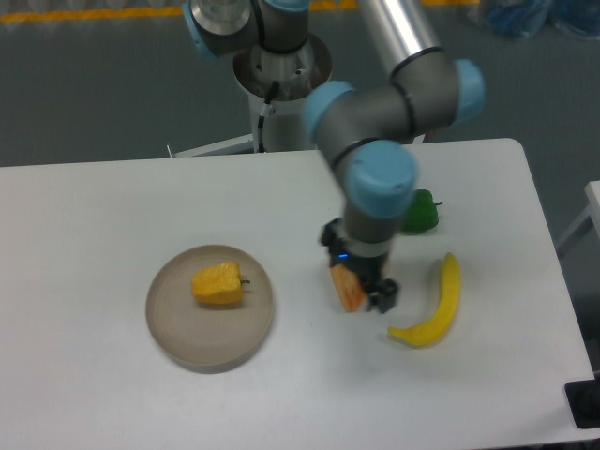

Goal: Pick up the yellow pepper from the plate
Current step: 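Move the gripper from beside the banana over to the yellow pepper on the plate, then lower the gripper around the yellow pepper and close on it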

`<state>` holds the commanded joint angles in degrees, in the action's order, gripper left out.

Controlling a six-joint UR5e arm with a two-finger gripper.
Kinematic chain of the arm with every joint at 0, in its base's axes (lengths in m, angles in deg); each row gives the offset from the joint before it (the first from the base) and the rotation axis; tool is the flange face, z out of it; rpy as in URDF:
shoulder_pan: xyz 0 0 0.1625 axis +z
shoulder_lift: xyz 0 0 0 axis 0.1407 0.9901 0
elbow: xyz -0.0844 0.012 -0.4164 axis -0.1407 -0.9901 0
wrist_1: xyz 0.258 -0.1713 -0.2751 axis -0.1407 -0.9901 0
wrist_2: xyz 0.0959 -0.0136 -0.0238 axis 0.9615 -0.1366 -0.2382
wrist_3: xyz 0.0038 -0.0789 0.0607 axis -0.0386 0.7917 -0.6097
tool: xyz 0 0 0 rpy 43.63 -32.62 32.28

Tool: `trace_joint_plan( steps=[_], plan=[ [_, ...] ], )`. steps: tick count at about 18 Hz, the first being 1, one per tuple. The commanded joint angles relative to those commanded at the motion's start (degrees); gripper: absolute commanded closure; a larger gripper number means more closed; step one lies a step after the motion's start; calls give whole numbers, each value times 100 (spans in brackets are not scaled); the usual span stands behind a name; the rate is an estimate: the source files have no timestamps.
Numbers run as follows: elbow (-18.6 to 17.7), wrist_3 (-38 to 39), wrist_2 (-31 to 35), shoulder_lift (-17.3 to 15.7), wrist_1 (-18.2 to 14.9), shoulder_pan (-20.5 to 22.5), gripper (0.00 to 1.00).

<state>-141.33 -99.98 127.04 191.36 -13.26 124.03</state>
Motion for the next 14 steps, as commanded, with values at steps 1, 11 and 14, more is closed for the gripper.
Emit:
trace_joint_plan(
  steps=[1,11,14],
  plan=[
    [-53,44,9,9,9,-141,0],
    [-492,106,97,-26,62,-959,0],
    [-624,106,105,-35,62,-1126,0]
  ],
)
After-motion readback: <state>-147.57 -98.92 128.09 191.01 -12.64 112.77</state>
